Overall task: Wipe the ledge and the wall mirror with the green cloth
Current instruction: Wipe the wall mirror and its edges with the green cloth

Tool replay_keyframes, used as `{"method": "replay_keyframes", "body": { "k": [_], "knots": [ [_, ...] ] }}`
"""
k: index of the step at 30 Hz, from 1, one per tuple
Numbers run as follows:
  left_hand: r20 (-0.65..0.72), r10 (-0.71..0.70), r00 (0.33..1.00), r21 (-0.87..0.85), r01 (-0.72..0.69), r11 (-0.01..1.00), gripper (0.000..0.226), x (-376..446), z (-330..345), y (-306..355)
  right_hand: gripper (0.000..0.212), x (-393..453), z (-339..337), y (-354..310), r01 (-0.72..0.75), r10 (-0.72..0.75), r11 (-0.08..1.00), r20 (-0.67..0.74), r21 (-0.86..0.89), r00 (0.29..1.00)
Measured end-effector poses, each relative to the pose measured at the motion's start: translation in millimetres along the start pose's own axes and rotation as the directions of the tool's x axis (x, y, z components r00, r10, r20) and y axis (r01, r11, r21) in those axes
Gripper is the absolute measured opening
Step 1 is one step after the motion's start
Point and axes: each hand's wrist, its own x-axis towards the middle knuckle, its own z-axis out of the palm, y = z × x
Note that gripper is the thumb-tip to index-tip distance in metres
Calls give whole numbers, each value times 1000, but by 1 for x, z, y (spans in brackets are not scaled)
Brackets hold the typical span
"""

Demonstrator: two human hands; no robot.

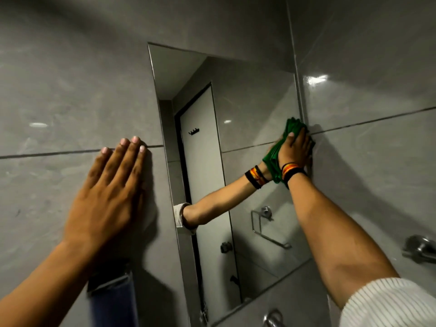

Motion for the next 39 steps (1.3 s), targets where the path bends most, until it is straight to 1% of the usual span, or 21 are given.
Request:
{"method": "replay_keyframes", "body": {
  "k": [4, 6, 10, 13, 16, 18, 24, 31, 35, 39],
  "knots": [
    [-9, -1, 1000, -18, 1, 1000, 71, 0, -1, 2, 62, -50, -5, 70, -26, 26, 999, 2, 26, 1000],
    [-18, -2, 1000, -25, 1, 1000, 70, 0, -1, 2, 67, -76, -8, 103, -58, 58, 998, -2, 32, 998],
    [-30, 1, 1000, -37, -2, 999, 70, -1, -1, 1, 70, -125, -14, 164, -127, 128, 991, -19, 37, 992],
    [-39, 4, 999, -52, -6, 999, 70, 0, -1, 1, 71, -154, -21, 201, -180, 180, 984, -14, 7, 983],
    [-43, 10, 999, -54, -12, 998, 70, 0, 0, 1, 72, -171, -25, 219, -189, 189, 982, -2, -18, 982],
    [-40, 14, 999, -51, -16, 999, 71, 0, 1, 1, 71, -178, -24, 221, -161, 162, 987, 2, -26, 987],
    [-32, 15, 999, -55, -17, 998, 70, 0, 0, 2, 65, -219, -20, 212, 11, -11, 1000, 45, -14, 999],
    [-40, 9, 999, -36, -10, 999, 70, -1, -1, 3, 59, -298, -13, 164, 187, -186, 982, 61, -18, 981],
    [-33, 2, 999, -13, -3, 1000, 69, -1, -2, 4, 59, -362, -5, 125, 195, -193, 981, 73, -15, 978],
    [-34, 0, 999, -25, -1, 1000, 69, 0, -4, 5, 58, -404, 5, 93, 132, -132, 991, 49, 8, 990]
  ]
}}
